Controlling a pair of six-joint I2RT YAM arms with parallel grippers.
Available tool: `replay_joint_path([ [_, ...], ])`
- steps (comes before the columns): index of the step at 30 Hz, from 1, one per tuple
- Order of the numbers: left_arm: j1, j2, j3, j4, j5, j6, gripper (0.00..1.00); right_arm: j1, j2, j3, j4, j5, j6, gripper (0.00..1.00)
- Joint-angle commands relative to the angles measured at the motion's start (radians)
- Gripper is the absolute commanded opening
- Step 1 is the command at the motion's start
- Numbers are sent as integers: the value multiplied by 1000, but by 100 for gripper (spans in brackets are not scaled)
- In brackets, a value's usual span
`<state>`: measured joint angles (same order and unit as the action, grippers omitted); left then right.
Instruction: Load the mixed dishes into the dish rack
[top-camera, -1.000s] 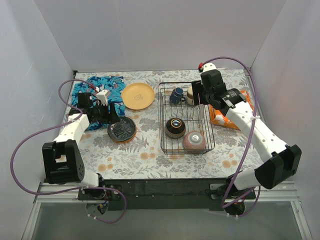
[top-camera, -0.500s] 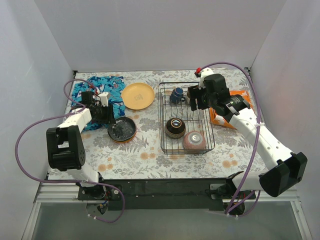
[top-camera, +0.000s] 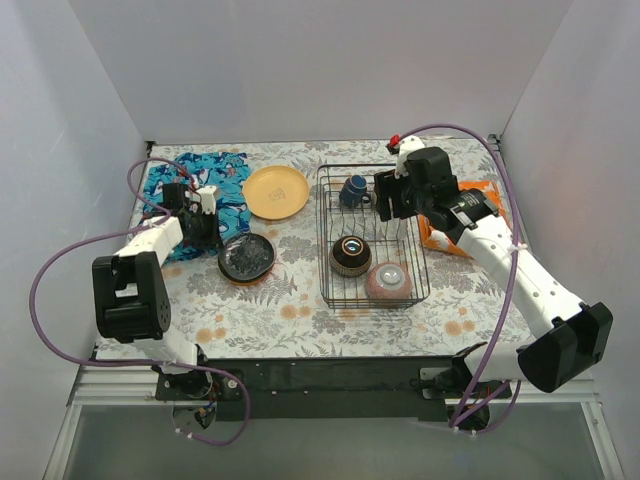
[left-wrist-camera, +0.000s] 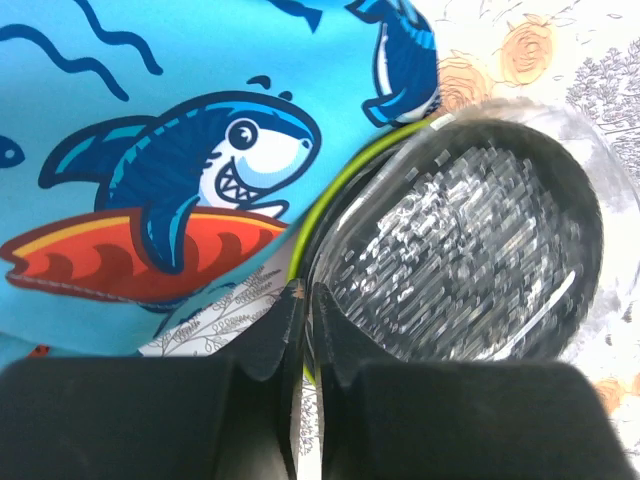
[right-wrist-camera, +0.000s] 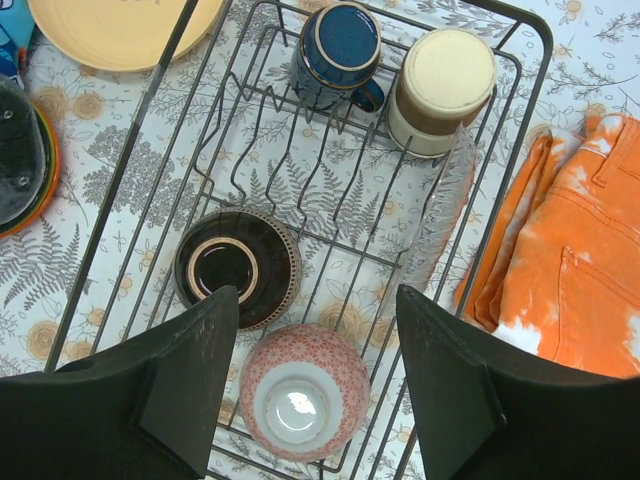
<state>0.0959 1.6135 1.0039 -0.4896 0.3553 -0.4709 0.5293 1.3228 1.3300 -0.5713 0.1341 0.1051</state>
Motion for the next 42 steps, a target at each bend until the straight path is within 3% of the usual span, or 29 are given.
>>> replay_joint_path([
  [1, -1, -99, 25, 0, 27, 20, 0, -5, 9, -8, 60, -36, 1, 71],
  [9, -4, -167, 76, -33, 103, 63, 0, -3, 47, -5, 149, -233, -50, 69],
  [13, -4, -240, 93, -61, 168, 147, 0, -5, 101, 6, 269, -610, -162, 69],
  [16, -2, -302, 111, -95, 246, 228, 0, -3, 206, 52, 317, -846, -150, 66],
  [19, -4, -360, 140, -139, 324, 273, 0, 9, 303, 109, 384, -950, -86, 70],
  [26, -2, -438, 219, -199, 482, 265, 0, 54, 427, 210, 461, -999, -39, 69],
  [35, -4, -438, 274, -202, 560, 180, 0, 93, 527, 284, 561, -984, 107, 68],
  [41, -2, -441, 282, -184, 574, 143, 0, 103, 575, 308, 605, -955, 157, 62],
  [42, -2, -441, 282, -181, 579, 137, 0, 104, 585, 311, 608, -947, 163, 56],
])
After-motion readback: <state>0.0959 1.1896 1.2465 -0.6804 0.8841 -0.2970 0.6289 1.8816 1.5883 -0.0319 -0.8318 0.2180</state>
